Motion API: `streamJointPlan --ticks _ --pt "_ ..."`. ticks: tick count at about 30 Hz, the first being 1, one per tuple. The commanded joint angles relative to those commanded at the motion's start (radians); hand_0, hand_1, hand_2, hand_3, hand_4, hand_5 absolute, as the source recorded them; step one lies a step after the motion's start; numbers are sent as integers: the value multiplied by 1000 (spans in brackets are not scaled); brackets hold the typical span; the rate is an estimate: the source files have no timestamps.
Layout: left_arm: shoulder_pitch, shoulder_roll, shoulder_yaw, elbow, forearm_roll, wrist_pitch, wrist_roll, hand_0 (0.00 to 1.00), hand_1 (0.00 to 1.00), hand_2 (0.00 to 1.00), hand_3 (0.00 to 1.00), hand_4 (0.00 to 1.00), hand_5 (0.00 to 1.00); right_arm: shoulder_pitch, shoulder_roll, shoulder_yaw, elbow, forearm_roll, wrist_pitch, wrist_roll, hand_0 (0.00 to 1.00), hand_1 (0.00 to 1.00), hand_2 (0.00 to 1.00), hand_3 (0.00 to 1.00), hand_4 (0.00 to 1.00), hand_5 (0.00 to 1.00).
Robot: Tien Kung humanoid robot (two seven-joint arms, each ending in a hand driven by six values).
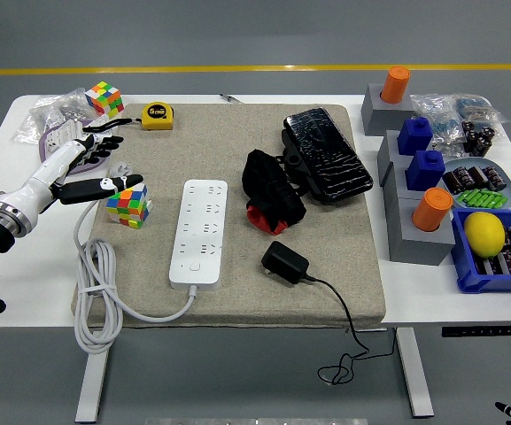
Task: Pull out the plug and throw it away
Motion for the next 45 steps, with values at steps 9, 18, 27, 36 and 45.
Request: streamJointPlan --ticks 9,18,27,36,45 --pt "0 1 -6 -1 -2 -5 4 814 849 860 878 998 565 4 -1 1 1 2 -1 -1 633 626 618 569 987 442" --pt "-1 -1 -8 0 1 2 3 813 843 854 877 998 566 2 0 7 -1 -4 -2 0 633 626 618 569 987 442" --pt "2 -4 -6 2 3 3 4 809 838 853 877 998 573 0 -1 3 1 -3 -2 1 634 626 618 569 987 442" --pt "-2 -6 -8 0 -1 1 -1 807 841 853 877 998 575 -10 4 16 1 -10 0 2 633 626 620 569 987 442" --pt "3 -8 -14 -5 0 0 0 804 838 851 876 998 575 -9 1 17 2 -11 -2 3 633 626 620 569 987 441"
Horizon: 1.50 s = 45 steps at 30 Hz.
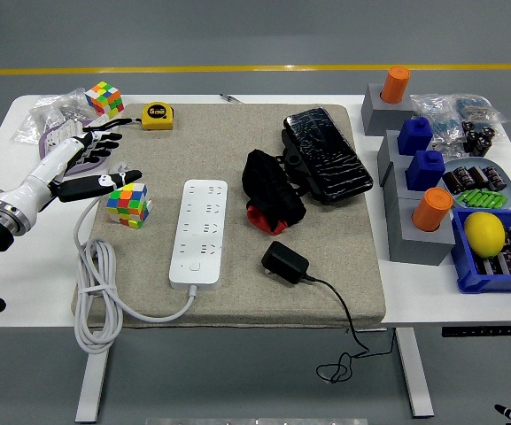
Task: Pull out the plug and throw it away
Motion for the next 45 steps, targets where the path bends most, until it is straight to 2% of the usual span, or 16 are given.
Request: streamJointPlan --ticks 45 --pt "-9 1 13 3 3 -14 10 798 822 841 872 996 570 -4 -4 -24 1 19 2 0 633 626 623 568 988 440"
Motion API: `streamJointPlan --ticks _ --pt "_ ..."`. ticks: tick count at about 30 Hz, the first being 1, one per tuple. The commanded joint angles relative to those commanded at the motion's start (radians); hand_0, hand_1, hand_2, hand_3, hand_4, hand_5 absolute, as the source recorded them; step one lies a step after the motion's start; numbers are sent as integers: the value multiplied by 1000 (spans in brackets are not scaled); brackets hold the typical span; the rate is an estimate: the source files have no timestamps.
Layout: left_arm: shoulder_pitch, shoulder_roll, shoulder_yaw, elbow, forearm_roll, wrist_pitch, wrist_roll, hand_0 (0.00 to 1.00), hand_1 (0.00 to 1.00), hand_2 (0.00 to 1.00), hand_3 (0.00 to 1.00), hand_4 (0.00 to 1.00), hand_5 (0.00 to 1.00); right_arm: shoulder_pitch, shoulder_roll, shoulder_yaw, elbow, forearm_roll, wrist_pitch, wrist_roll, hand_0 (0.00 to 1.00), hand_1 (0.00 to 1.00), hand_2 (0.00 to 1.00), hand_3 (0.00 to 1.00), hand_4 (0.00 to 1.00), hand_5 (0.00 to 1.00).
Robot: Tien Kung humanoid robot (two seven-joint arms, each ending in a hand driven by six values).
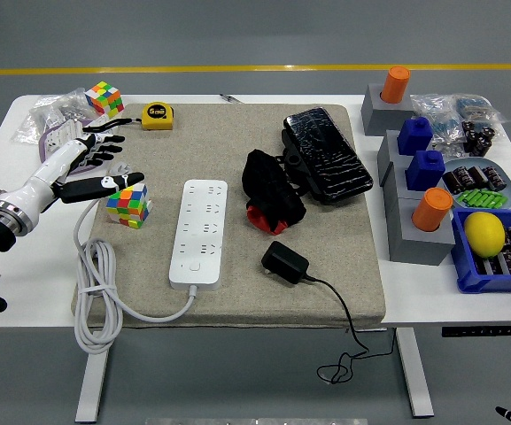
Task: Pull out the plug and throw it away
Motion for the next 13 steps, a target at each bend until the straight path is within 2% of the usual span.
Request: streamJointPlan --ticks 13 --pt "7 -3 -4 0 0 -3 2 793 812 840 871 986 559 -7 2 6 0 -3 0 0 633 626 621 568 987 439"
